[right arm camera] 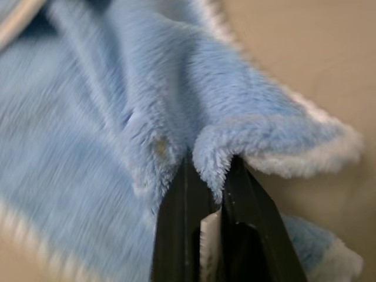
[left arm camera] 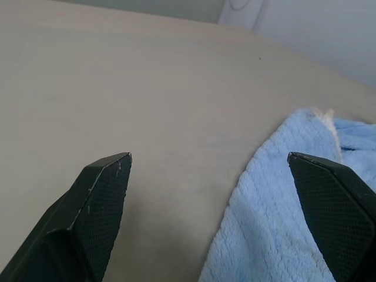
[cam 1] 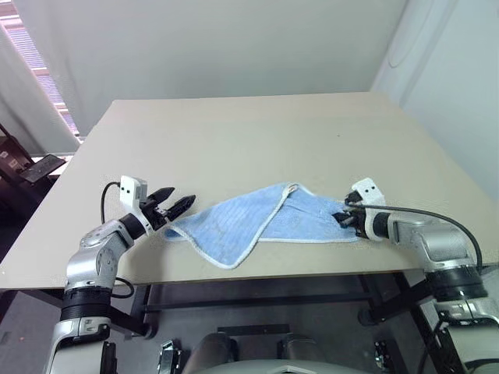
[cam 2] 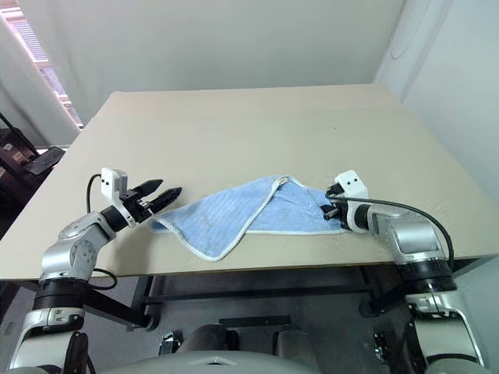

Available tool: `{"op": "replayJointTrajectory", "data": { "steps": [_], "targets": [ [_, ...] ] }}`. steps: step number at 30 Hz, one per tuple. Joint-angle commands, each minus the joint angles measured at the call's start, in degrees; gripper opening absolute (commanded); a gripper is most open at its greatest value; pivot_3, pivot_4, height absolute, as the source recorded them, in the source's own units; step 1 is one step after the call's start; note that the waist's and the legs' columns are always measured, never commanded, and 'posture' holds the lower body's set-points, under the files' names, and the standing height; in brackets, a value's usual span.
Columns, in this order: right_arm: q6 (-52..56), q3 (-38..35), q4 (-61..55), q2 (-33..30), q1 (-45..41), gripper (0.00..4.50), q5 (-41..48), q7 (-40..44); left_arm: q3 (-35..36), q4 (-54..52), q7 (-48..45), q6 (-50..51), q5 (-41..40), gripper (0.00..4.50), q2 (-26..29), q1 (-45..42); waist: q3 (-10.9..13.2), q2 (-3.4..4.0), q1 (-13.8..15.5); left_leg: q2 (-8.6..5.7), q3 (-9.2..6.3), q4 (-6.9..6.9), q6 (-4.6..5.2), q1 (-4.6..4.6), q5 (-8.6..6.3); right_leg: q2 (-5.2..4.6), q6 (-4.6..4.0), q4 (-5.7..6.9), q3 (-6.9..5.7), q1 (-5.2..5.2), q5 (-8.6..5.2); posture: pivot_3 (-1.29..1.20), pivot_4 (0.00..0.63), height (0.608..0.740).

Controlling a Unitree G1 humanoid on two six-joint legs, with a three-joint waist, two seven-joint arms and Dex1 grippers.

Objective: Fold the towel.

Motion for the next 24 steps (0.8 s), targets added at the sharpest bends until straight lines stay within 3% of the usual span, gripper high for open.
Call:
{"op": "replayJointTrajectory", "data": {
  "steps": [1, 4, 10, 18, 24],
  "targets": [
    [-1.5, -0.9, 0.1, 0.1, -1.0, 0.10, -0.9, -0.5, 0.6, -1.7, 0.3, -1.5, 0.2, 4.50, 0.1, -0.6, 0.0, 0.00, 0.1, 0.00, 0.00, 0.01, -0.01, 0.02, -0.01, 0.00, -0.01, 0.00, 0.00, 0.03, 0.00, 0.00, 0.000, 0.736],
    [-0.3, -1.6, 0.5, 0.0, -1.7, 0.73, -0.3, -0.5, 0.5, -1.6, 0.5, -1.7, 0.3, 4.50, -0.1, -0.9, 0.0, 0.00, 0.1, 0.00, 0.00, 0.06, -0.02, 0.03, -0.01, 0.00, -0.06, 0.00, 0.00, 0.07, 0.02, 0.00, 0.000, 0.736],
    [8.9, -2.9, -4.5, -2.4, -1.2, 2.86, 5.4, 4.6, 0.7, -1.3, 0.4, -1.7, 0.2, 4.50, 0.0, -1.2, 0.0, -0.02, 0.2, 0.01, -0.01, 0.08, 0.00, -0.02, -0.01, 0.00, -0.05, -0.01, 0.00, 0.02, 0.03, 0.00, 0.000, 0.736],
    [19.8, -9.4, -0.7, -3.9, -5.3, 2.86, 11.6, 5.6, 1.1, -1.0, 0.2, -1.5, 0.0, 4.50, 0.6, -1.4, 0.0, -0.03, 0.2, 0.02, -0.01, 0.09, -0.02, -0.02, -0.02, -0.01, -0.07, -0.01, -0.01, 0.03, 0.02, 0.00, 0.000, 0.736],
    [20.1, -7.0, -1.9, -7.6, -4.5, 2.86, 11.1, 7.2, 1.2, -0.3, 0.0, -1.5, 0.0, 4.50, 1.0, -1.8, 0.0, -0.03, 0.2, 0.02, -0.01, 0.06, 0.02, -0.06, -0.05, -0.03, -0.07, -0.09, -0.02, 0.01, 0.02, 0.00, 0.000, 0.736]
  ]
}}
